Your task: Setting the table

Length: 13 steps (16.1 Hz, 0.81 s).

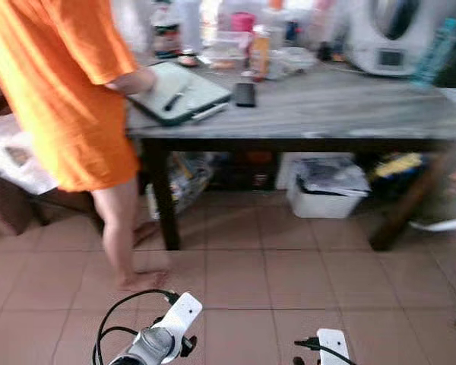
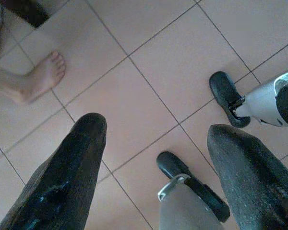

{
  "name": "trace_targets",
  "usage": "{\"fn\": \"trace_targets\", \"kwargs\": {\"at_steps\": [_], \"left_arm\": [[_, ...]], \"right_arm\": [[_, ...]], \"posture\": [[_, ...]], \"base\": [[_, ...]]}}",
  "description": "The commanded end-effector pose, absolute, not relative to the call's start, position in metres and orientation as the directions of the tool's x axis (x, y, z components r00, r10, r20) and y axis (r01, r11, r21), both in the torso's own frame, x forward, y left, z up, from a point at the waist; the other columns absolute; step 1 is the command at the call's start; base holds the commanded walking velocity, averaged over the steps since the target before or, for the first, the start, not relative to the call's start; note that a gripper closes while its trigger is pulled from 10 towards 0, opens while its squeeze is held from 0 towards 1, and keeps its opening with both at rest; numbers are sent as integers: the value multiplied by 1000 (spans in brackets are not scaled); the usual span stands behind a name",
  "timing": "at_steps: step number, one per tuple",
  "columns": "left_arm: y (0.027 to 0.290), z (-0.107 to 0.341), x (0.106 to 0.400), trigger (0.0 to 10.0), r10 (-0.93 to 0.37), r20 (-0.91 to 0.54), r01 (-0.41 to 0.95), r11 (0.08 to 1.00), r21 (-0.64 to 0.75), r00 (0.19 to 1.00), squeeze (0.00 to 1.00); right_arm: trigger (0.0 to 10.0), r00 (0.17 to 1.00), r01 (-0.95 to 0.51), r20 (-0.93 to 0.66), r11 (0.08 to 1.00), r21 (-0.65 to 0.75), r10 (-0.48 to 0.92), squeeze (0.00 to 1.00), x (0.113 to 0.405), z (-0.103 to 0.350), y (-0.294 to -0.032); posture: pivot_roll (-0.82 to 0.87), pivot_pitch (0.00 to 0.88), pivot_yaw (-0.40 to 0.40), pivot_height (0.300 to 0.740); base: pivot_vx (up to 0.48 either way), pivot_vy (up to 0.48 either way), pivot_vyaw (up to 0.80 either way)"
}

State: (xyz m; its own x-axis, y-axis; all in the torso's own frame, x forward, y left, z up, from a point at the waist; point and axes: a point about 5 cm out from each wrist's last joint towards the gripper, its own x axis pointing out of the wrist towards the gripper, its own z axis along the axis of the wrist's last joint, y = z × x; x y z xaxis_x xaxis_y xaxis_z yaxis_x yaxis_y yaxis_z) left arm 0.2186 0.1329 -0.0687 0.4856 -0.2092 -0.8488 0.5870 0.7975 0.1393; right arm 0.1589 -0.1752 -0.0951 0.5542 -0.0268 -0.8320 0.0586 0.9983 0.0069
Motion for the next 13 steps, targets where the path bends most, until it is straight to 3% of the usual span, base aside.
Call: {"fn": "trace_targets", "kwargs": {"at_steps": [1,13], "left_arm": [[134,-71,214,10000,-209,-857,599,788,138,472,0],[137,-74,210,10000,-197,-868,624,766,154,456,0]], "right_arm": [[10000,542,57,-839,998,-3,-33,0,155,-97,-177],[10000,512,36,-858,999,-24,-40,0,145,-100,-181]], "posture": [[114,42,-27,740],[102,43,-23,740]], "base": [[0,-247,0],[0,-346,0]]}}
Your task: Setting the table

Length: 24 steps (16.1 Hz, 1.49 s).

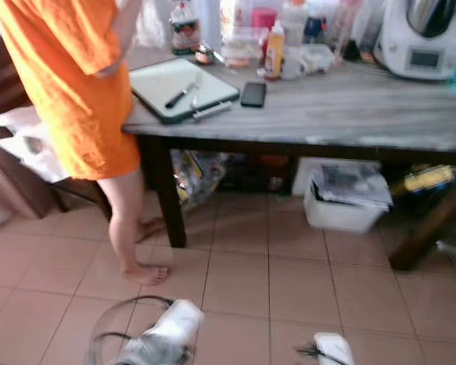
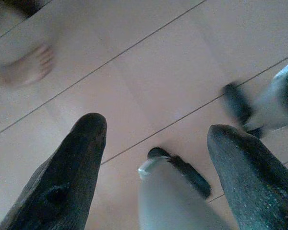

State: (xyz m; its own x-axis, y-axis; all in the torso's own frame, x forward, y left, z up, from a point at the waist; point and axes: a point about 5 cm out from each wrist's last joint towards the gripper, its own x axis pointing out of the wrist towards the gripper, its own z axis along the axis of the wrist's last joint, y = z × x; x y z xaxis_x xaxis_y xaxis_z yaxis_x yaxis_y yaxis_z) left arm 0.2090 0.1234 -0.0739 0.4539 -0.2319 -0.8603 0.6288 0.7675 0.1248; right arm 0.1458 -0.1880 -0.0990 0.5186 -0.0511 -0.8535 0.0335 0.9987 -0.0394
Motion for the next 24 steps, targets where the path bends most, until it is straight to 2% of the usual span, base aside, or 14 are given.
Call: {"fn": "trace_targets", "kwargs": {"at_steps": [1,19,20,22,24], "left_arm": [[137,-74,209,10000,-195,-870,629,762,157,454,0],[142,-76,207,10000,-179,-875,651,736,184,450,0],[142,-76,207,10000,-180,-875,648,740,181,450,0],[143,-76,207,10000,-176,-872,596,789,152,456,0],[139,-72,213,10000,-177,-860,499,861,101,478,0]], "right_arm": [[10000,505,37,-862,999,-31,-46,0,143,-101,-183],[10000,472,15,-880,999,-52,-53,0,132,-105,-186],[10000,477,11,-877,998,-54,-53,0,133,-104,-185],[10000,539,36,-841,999,-36,-49,0,146,-99,-182],[10000,586,134,-809,990,40,-47,0,164,-92,-180]], "posture": [[102,42,-23,740],[105,35,-19,740],[104,36,-21,740],[103,40,-20,740],[100,43,-20,740]], "base": [[0,-382,0],[0,-349,0],[0,0,0],[0,0,0],[0,0,0]]}}
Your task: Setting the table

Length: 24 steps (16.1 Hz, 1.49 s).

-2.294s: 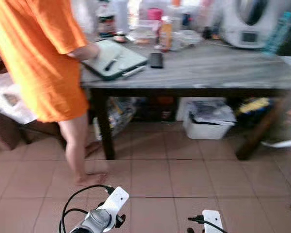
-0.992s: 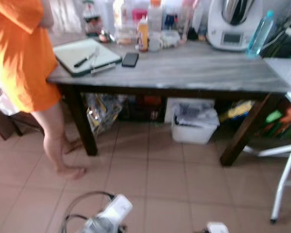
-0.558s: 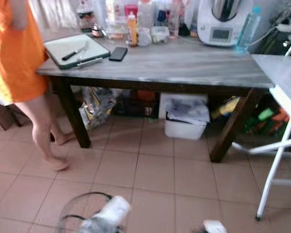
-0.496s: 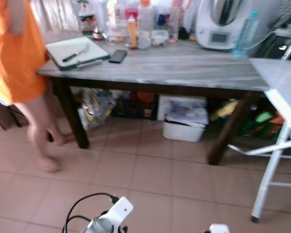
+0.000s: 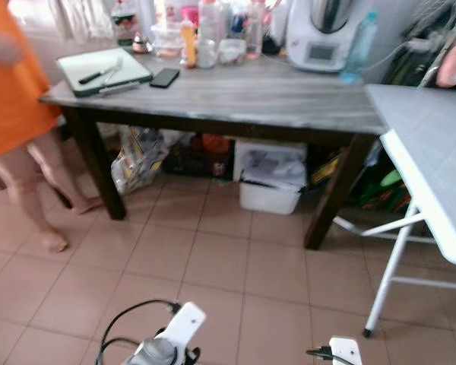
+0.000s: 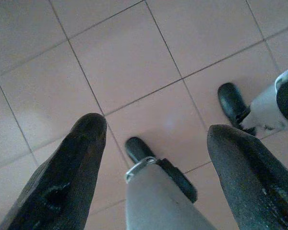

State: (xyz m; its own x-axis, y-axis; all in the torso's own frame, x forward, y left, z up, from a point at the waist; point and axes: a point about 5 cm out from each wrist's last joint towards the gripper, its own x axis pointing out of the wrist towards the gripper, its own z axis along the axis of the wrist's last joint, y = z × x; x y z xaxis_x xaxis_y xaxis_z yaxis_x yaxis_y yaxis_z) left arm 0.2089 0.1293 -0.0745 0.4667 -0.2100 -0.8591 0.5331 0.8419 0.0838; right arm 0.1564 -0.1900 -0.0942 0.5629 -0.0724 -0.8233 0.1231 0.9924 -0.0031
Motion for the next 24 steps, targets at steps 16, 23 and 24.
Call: {"fn": "trace_targets", "kwargs": {"at_steps": [16,23,24], "left_arm": [[127,-67,221,10000,-230,-841,393,919,-22,489,0],[123,-68,220,10000,-235,-844,417,909,-15,482,0],[123,-68,219,10000,-234,-845,420,907,-11,482,0]], "right_arm": [[10000,660,161,-749,966,201,46,0,187,-82,-161],[10000,638,145,-764,959,245,98,0,179,-86,-156],[10000,638,144,-763,958,248,101,0,178,-87,-156]], "posture": [[94,48,-11,740],[96,44,-12,740],[96,44,-12,740]], "base": [[0,0,0],[0,-306,0],[0,-337,0]]}}
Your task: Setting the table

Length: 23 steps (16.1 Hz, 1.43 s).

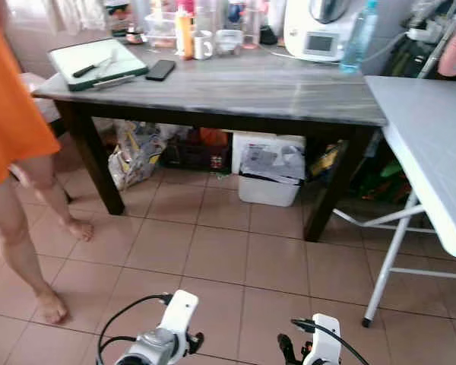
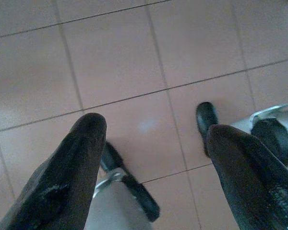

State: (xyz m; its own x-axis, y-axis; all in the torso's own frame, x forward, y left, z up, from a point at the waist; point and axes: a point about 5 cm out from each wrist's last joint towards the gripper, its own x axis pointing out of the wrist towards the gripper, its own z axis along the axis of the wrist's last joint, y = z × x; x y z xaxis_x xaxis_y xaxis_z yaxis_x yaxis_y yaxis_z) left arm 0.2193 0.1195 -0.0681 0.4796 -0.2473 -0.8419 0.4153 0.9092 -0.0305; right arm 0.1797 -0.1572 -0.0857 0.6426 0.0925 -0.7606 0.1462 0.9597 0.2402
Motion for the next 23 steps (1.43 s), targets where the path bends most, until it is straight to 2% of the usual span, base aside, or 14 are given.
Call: {"fn": "trace_targets", "kwargs": {"at_steps": [1,23], "left_arm": [[124,-68,219,10000,-232,-846,424,906,-8,481,0],[127,-71,216,10000,-228,-853,458,889,15,469,0]], "right_arm": [[10000,638,148,-763,956,252,102,0,178,-87,-156],[10000,619,123,-778,967,225,103,0,173,-89,-157]], "posture": [[96,44,-12,740],[92,45,-17,740]], "base": [[0,-379,0],[0,-383,0]]}}
